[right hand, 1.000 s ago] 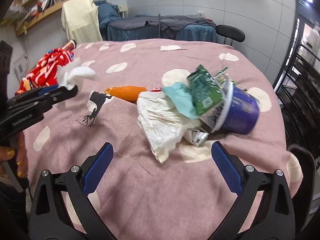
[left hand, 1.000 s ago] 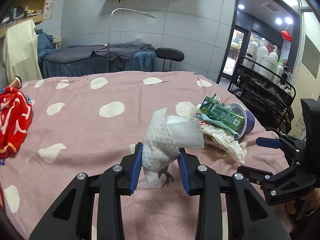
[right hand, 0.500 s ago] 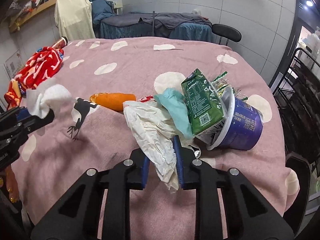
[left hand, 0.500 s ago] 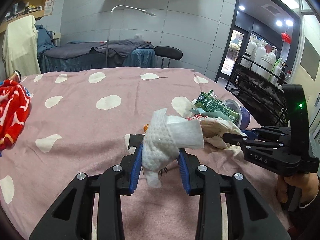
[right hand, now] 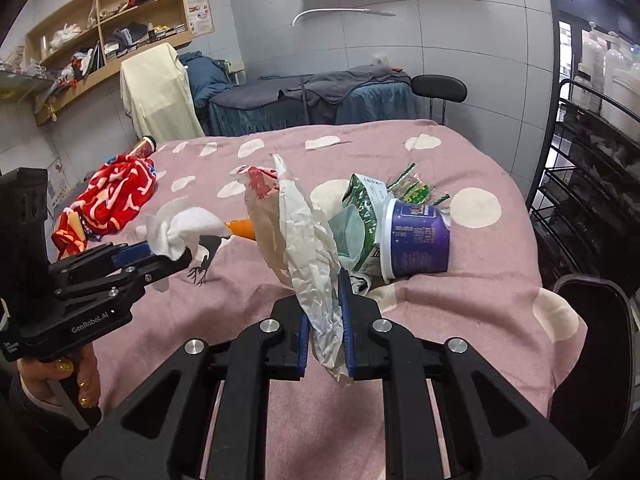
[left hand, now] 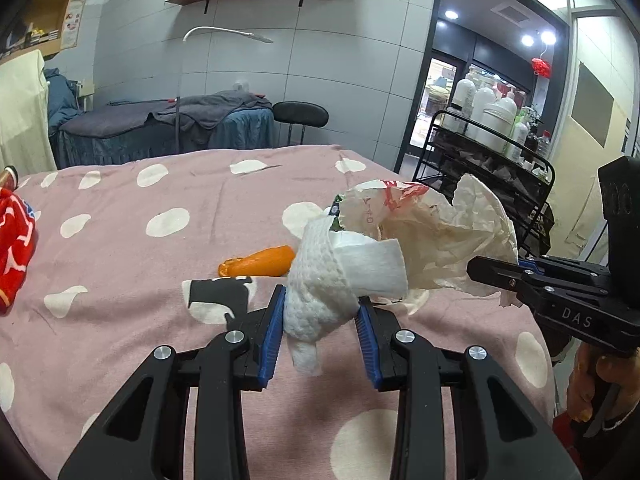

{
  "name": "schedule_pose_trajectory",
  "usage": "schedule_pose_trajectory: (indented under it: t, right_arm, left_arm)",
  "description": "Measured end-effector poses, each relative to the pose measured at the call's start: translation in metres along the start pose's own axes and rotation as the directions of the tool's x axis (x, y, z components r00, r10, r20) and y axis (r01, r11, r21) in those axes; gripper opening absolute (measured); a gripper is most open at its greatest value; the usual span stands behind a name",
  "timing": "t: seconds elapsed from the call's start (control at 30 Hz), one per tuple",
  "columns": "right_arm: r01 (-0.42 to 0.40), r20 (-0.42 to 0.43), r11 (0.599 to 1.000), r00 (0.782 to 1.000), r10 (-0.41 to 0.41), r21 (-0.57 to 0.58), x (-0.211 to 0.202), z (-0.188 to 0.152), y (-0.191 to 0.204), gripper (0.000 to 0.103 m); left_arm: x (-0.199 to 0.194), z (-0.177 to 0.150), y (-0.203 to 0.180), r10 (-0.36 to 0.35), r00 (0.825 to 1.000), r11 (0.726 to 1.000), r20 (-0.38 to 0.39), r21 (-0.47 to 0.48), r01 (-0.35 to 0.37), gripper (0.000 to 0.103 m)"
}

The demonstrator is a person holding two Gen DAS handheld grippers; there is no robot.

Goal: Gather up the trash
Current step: 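Carry both items over the brown bin while the right tool opens to drop the paper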

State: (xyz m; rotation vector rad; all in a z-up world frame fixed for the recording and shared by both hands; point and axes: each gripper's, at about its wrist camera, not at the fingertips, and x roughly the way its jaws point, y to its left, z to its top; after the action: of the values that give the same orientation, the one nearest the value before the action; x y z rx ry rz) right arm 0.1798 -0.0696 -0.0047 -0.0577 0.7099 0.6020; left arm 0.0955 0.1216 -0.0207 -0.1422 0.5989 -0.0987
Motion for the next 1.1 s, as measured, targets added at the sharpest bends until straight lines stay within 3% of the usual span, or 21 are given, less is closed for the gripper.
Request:
schedule_pose_trajectory:
  t: [0.3, 0.57, 0.8, 1.1]
  right_arm:
    - [0.131, 0.131, 0.988, 0.981, -0.141, 0.077, -0.068, -0.009, -0.041, 0.014]
    - [0.265, 0.146, 0.939, 0.943, -0.3, 0.217, -0.113, -0.03, -0.109, 0.014]
    - [0.414, 0.071, 0.848, 0.885, -0.459, 0.331, -0.136, -0.062, -0.175, 0.015]
    - [0.503, -0.09, 0.759, 0.852, -0.516, 0.414, -0.113, -0.107, -0.23, 0.015]
  left_arm:
    - [0.011, 0.01, -0.051, -0.129, 0.992, 0.99, 0.004, 0.064, 0.129, 0.034]
    - [0.03, 0.015, -0.104, -0.257, 0.966, 0.956, -0.033, 0.138, 0.259, 0.034]
    - [0.048, 0.019, -0.149, -0.344, 0.936, 0.915, -0.08, 0.197, 0.353, 0.034]
    - [0.065, 0.013, -0.193, -0.403, 0.903, 0.867, -0.152, 0.252, 0.429, 0.034]
